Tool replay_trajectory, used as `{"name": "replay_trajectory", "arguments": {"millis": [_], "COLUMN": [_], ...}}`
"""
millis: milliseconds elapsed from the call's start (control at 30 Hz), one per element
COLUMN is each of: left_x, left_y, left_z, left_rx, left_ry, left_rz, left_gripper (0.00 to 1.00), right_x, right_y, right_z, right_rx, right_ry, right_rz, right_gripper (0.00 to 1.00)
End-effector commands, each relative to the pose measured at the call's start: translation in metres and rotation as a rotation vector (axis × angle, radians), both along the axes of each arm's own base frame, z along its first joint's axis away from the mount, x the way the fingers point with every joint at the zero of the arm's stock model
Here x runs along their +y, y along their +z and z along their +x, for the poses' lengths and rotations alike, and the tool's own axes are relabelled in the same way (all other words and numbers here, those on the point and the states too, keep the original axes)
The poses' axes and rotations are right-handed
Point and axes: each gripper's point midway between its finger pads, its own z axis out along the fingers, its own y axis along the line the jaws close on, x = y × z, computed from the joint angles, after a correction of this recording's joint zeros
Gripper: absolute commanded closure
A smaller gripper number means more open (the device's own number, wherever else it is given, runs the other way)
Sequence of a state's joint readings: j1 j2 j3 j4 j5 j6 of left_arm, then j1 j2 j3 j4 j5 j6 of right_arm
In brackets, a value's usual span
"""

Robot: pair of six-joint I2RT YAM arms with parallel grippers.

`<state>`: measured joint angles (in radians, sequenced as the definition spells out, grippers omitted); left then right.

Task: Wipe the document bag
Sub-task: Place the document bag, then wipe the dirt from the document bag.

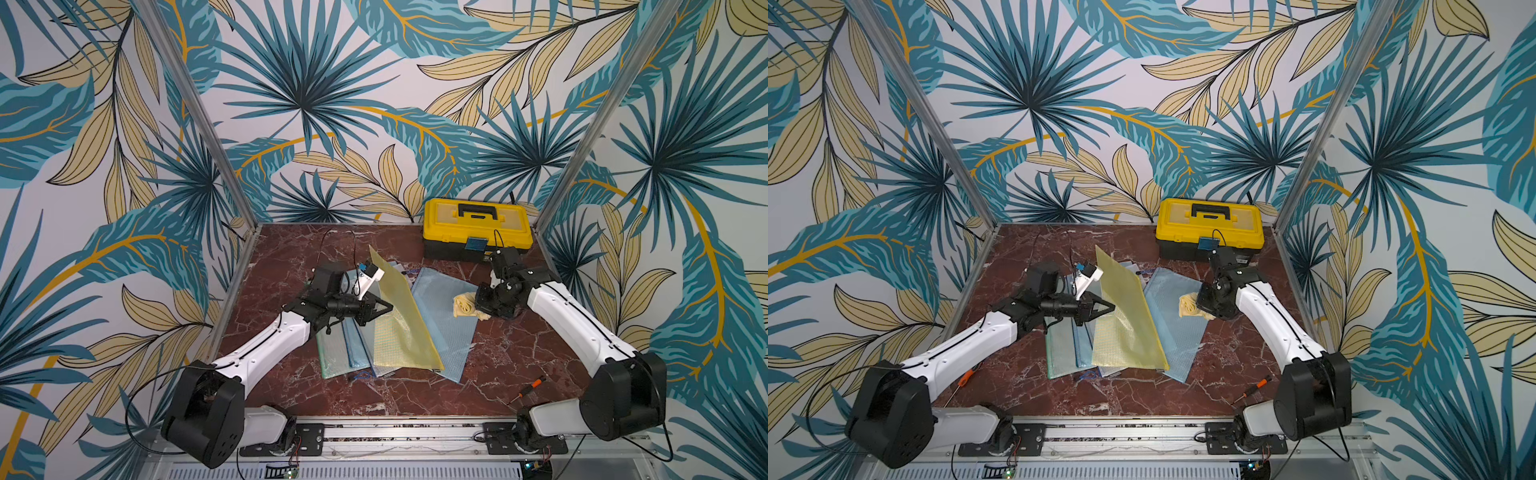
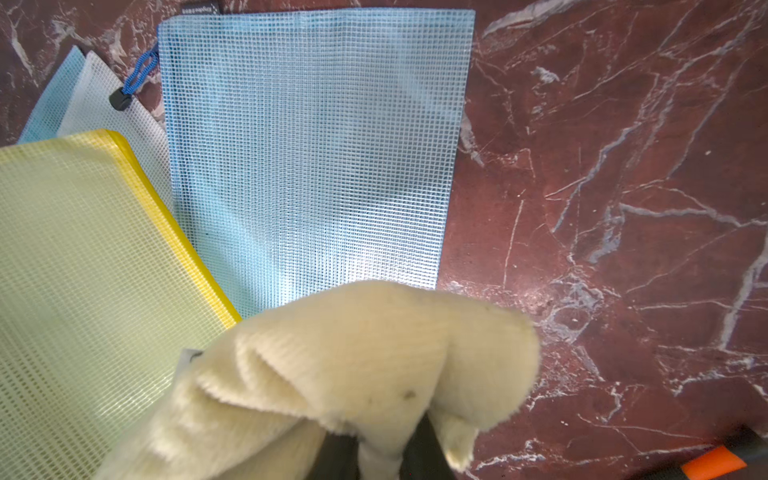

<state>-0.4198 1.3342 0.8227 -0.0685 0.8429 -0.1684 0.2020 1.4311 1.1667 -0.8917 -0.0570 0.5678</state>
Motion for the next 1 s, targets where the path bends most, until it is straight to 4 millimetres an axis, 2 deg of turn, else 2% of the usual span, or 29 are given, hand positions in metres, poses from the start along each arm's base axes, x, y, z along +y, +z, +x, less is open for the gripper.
{"name": "replay_trajectory", "arguments": {"millis": [0, 100, 300, 467, 567, 733, 833, 967], "left_x": [-0.01, -0.019, -0.02, -0.033, -0.044, -0.045, -0.043, -0.044], "left_y": [-0.007, -0.026, -0.046, -0.069, -0.089, -0.128, -0.136, -0.139], "left_z": [0.01, 0.008, 0.008, 0.004, 0.008, 0.026, 0.032, 0.041], "left_rx": [-0.02, 0.01, 0.041, 0.087, 0.157, 0.287, 0.31, 0.335], "left_ry": [0.02, 0.021, 0.066, 0.056, 0.06, 0.166, 0.216, 0.253], "left_rz": [-0.043, -0.044, -0.067, -0.047, -0.022, 0.033, 0.047, 0.048], "left_gripper": [0.96, 0.96, 0.96, 0.96, 0.95, 0.92, 0.84, 0.71], "right_x": [0.003, 0.006, 0.014, 0.03, 0.054, 0.107, 0.132, 0.147], "right_y": [-0.006, -0.009, -0.015, -0.02, -0.024, -0.039, -0.05, -0.078], "right_z": [-0.004, -0.005, -0.005, 0.002, 0.007, 0.01, 0.005, -0.005], "right_rx": [0.023, 0.036, 0.051, 0.054, 0.055, 0.082, 0.092, 0.147], "right_ry": [0.018, 0.032, 0.057, 0.089, 0.135, 0.222, 0.268, 0.289], "right_rz": [-0.03, -0.051, -0.06, -0.047, -0.034, -0.004, 0.003, 0.014], "right_gripper": [1.0, 1.0, 1.0, 1.0, 1.0, 1.0, 1.0, 1.0]}}
